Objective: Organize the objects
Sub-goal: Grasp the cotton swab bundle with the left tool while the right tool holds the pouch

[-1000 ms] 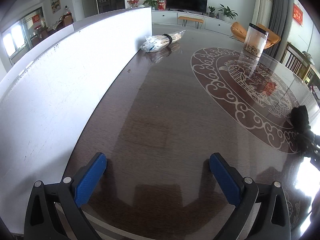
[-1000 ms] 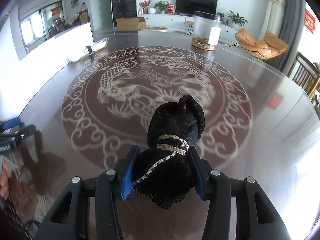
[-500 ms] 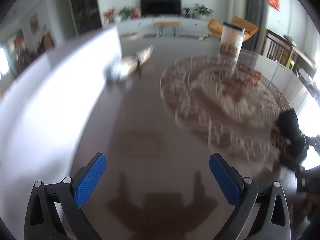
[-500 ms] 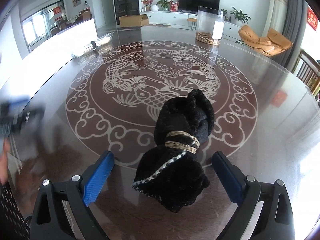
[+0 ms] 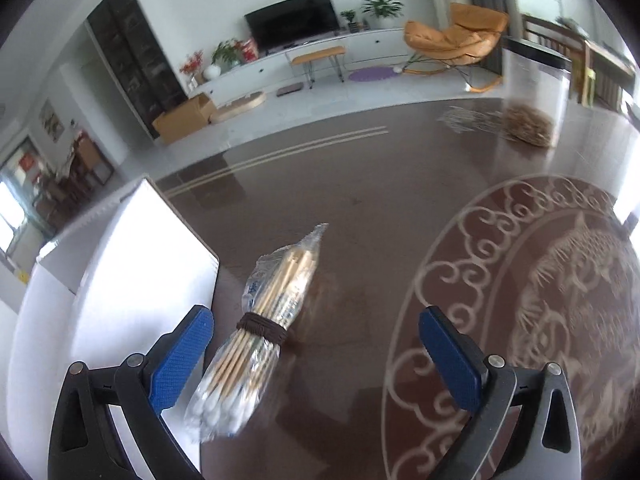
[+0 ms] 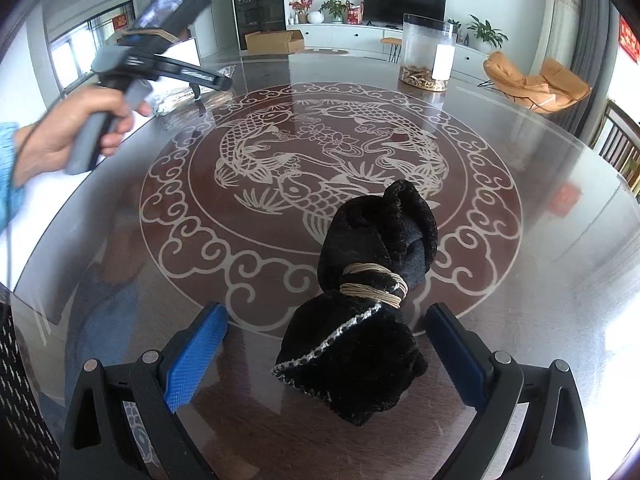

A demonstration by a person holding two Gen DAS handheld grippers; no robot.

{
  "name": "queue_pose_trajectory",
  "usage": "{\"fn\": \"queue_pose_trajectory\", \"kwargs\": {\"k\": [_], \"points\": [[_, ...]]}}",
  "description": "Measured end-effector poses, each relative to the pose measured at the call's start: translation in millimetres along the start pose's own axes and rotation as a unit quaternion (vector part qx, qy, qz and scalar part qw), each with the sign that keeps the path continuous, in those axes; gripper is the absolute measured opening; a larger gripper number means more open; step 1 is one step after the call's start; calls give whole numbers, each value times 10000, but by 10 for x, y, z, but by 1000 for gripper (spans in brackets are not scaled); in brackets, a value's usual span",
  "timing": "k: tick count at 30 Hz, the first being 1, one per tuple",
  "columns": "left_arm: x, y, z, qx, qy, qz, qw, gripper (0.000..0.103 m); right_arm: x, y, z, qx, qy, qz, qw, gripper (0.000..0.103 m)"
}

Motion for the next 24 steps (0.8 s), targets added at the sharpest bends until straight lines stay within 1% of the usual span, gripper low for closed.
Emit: {"fn": "queue_pose_trajectory", "kwargs": {"k": [2, 3, 4, 5, 7, 8, 9, 10, 11, 12, 14, 16, 19, 20, 22, 23, 24], "points": [[-16, 139, 80, -1, -245, 151, 9996, 103, 0, -3, -2, 29, 23, -12, 10000, 100], [-39, 242, 109, -53, -338, 322, 9989, 103, 0, -1, -1, 33, 23, -13, 10000, 99], [-51, 281, 85, -82, -299, 354, 9989, 103, 0, -1, 2, 33, 21, -14, 10000, 99], [-60, 278, 94, -131, -399, 266, 9988, 103, -1, 0, 2, 32, 18, -12, 10000, 99], [-91, 271, 110, -320, -505, 392, 9974, 103, 0, -3, 1, 43, 19, -18, 10000, 99], [-126, 237, 85, -414, -472, 365, 9974, 102, 0, -4, 0, 45, 22, -19, 10000, 99], [-158, 182, 61, -408, -397, 264, 9980, 86, 3, -5, 1, 41, 25, -17, 10000, 99], [-195, 100, 36, -328, -294, 123, 9990, 73, 5, -5, -1, 39, 27, -18, 10000, 99], [-266, -13, 2, -167, -154, 0, 9997, 52, 5, -4, -1, 35, 26, -16, 10000, 99], [-326, -100, -23, -73, -62, -66, 9999, 36, 4, 0, -2, 36, 23, -16, 10000, 99], [-454, -267, -56, -138, -25, -113, 9998, 35, 4, 1, -1, 28, 21, -14, 10000, 99], [-638, -480, -78, -125, -101, -89, 9998, 34, 4, 3, 3, 13, 10, -9, 10000, 99], [-1003, -891, -112, -185, -534, -18, 9984, 34, 0, 3, 9, -2, -8, -2, 10000, 99], [-1174, -1103, -152, -285, -810, 23, 9963, 34, 0, 3, 9, -7, -14, 1, 10000, 99], [-1408, -1401, -230, -490, -1220, 110, 9913, 36, -3, 2, 10, -15, -28, 7, 10000, 99], [-1501, -1502, -254, -573, -1346, 137, 9892, 39, -4, 1, 11, -23, -37, 11, 10000, 99], [-1602, -1606, -303, -751, -1530, 212, 9851, 49, -2, 5, 9, -30, -44, 15, 10000, 99]]}}
Point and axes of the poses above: each gripper's, at about its wrist camera, not at the fingertips, and y roughly the way its jaws point, z to its left, x to its top, the point moved 2 cm from there along y, roughly the way its jaws point, and after that the axes turned 7 degrees about -z, right-handed, at the moved point
